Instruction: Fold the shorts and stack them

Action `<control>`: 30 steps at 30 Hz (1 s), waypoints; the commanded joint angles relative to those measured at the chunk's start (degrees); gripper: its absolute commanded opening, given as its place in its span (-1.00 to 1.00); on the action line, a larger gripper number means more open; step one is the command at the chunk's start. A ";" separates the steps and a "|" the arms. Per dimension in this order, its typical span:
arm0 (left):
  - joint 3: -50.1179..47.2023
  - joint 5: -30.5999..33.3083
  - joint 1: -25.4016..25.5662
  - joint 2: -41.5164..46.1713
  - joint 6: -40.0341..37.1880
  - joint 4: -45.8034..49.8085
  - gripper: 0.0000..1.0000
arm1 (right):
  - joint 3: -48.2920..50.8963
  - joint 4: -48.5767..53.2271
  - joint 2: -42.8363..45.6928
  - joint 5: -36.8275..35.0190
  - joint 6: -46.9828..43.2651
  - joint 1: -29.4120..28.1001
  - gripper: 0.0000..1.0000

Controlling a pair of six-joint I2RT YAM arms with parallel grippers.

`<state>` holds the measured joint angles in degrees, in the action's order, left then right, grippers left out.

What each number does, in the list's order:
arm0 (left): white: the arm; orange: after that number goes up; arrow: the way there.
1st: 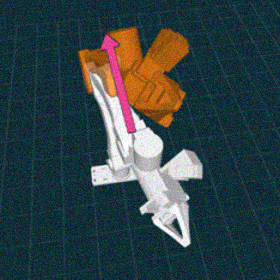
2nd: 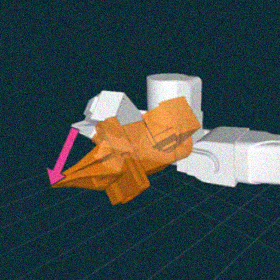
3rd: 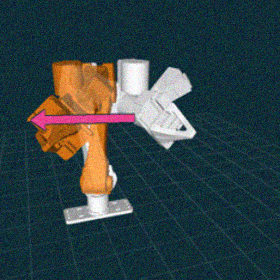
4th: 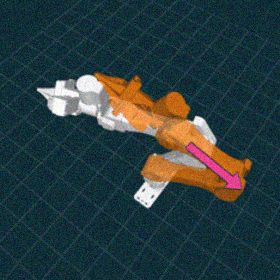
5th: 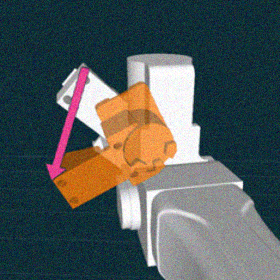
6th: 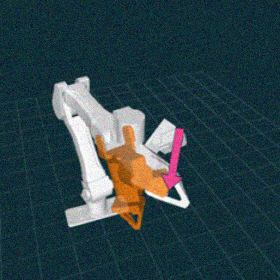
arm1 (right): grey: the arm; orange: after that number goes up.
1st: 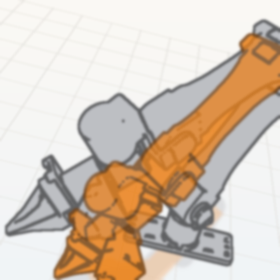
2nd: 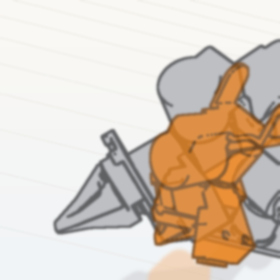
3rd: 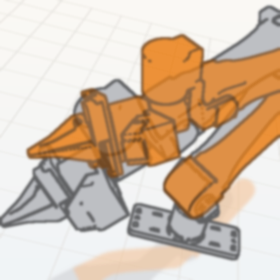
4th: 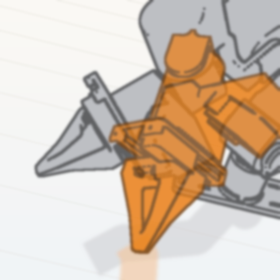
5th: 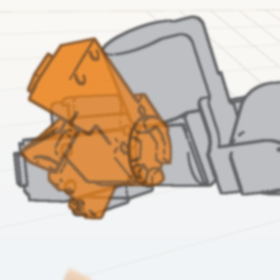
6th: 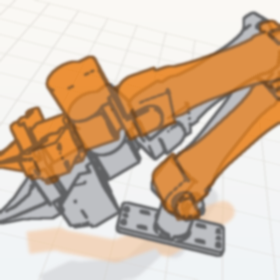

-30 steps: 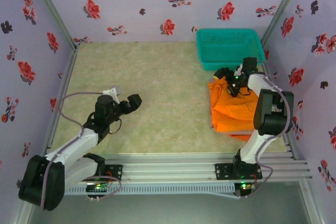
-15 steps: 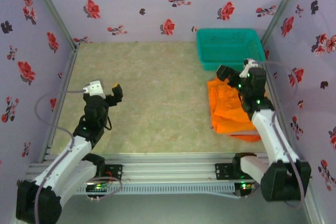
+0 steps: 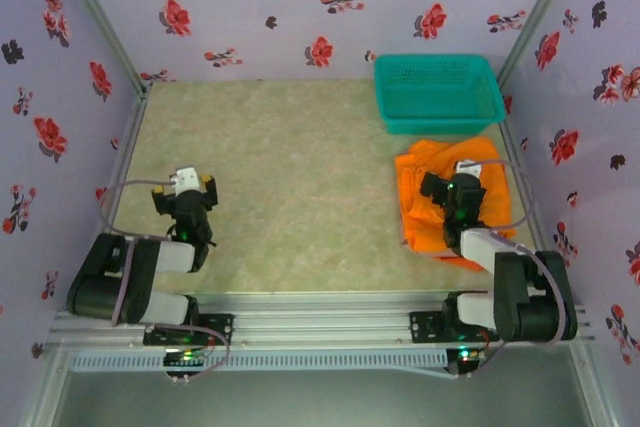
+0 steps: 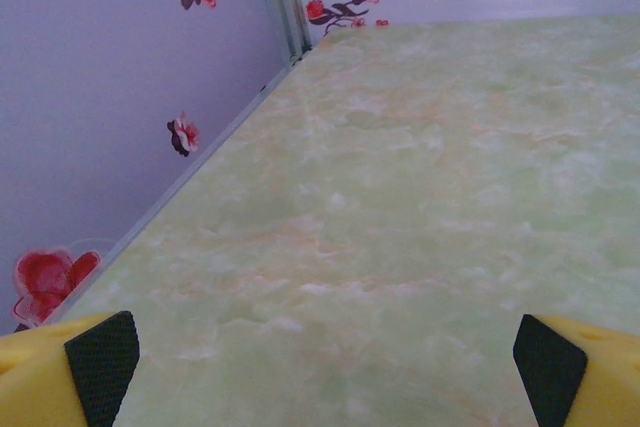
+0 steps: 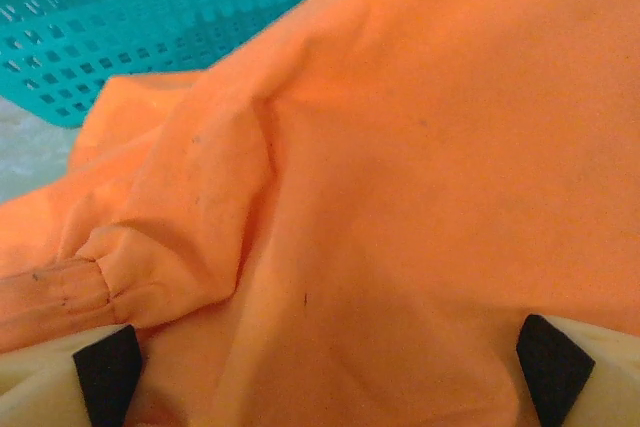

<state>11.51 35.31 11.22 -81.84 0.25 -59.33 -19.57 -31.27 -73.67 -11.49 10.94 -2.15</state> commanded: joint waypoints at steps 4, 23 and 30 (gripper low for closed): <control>1.39 -5.82 -2.33 -4.00 -2.54 -9.12 0.98 | -0.39 -15.97 -8.18 -2.05 -5.51 0.13 0.98; 9.76 -15.71 -7.71 -7.09 0.89 4.95 0.99 | -3.64 -15.97 -14.84 2.17 -5.71 1.36 0.98; 9.76 -15.67 -7.71 -7.02 0.89 4.97 0.99 | -3.65 -15.85 -14.81 2.22 -5.67 1.36 0.98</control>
<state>20.69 20.25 4.05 -88.92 0.73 -54.59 -22.57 -48.18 -87.77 -9.04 6.39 -1.21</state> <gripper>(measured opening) 0.994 0.992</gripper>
